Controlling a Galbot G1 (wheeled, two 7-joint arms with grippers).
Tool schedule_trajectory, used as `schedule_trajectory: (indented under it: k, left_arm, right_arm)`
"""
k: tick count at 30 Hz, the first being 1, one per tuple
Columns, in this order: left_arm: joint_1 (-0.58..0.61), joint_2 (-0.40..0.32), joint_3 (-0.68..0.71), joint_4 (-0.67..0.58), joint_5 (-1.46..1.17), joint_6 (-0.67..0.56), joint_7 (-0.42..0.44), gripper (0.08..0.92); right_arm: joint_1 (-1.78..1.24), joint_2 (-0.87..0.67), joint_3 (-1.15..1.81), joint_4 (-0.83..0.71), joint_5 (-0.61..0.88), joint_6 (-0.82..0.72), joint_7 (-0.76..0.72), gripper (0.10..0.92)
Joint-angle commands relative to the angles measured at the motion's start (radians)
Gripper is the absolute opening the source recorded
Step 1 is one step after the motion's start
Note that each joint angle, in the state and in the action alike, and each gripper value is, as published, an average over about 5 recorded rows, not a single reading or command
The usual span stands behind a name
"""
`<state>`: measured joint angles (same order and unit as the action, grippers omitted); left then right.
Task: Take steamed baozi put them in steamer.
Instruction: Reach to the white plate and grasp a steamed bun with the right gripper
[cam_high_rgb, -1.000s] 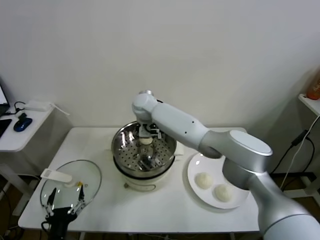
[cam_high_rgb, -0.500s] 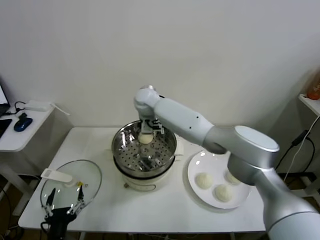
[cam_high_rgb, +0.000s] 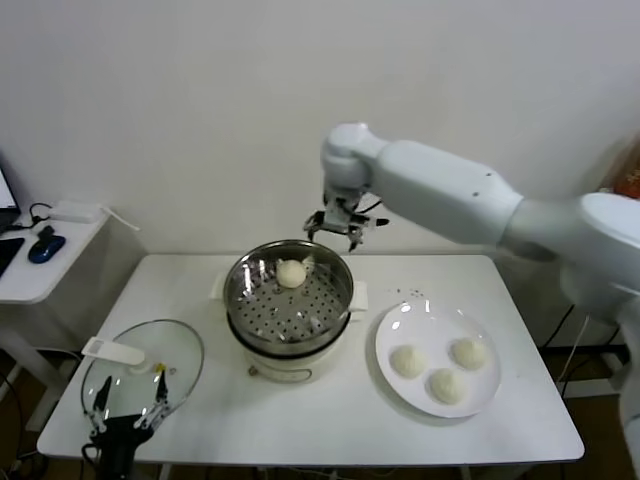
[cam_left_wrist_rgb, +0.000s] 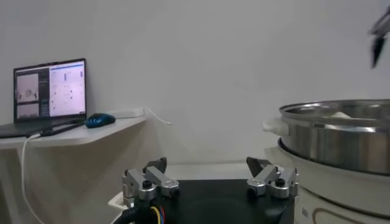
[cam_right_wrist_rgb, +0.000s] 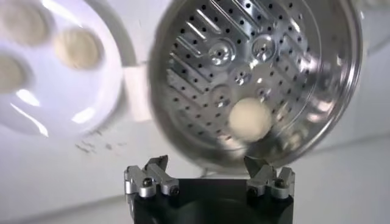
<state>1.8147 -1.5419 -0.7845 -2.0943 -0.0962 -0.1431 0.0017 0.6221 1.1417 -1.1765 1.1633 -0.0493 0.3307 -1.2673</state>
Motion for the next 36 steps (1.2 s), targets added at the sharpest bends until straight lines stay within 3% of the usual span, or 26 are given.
schedule_trajectory:
  k: [1, 8, 19, 36]
  left_arm:
    - [0.008, -0.001, 0.006, -0.012, 0.001, 0.007, 0.004, 0.823]
    - [0.005, -0.005, 0.021, -0.017, 0.019, 0.007, 0.008, 0.823]
    - [0.012, -0.005, 0.02, -0.015, 0.031, -0.001, 0.006, 0.823]
    - [0.014, -0.01, 0.019, -0.007, 0.03, -0.008, 0.002, 0.823]
  right_arm:
    - [0.123, -0.242, -0.192, 0.067, 0.397, -0.244, 0.001, 0.823]
    - [0.023, -0.36, -0.21, 0.07, 0.454, -0.363, 0.014, 0.823]
    - [-0.208, -0.453, -0.156, 0.188, 0.368, -0.461, 0.126, 0.823]
    - [-0.37, -0.39, -0.123, 0.144, 0.364, -0.552, 0.305, 0.823]
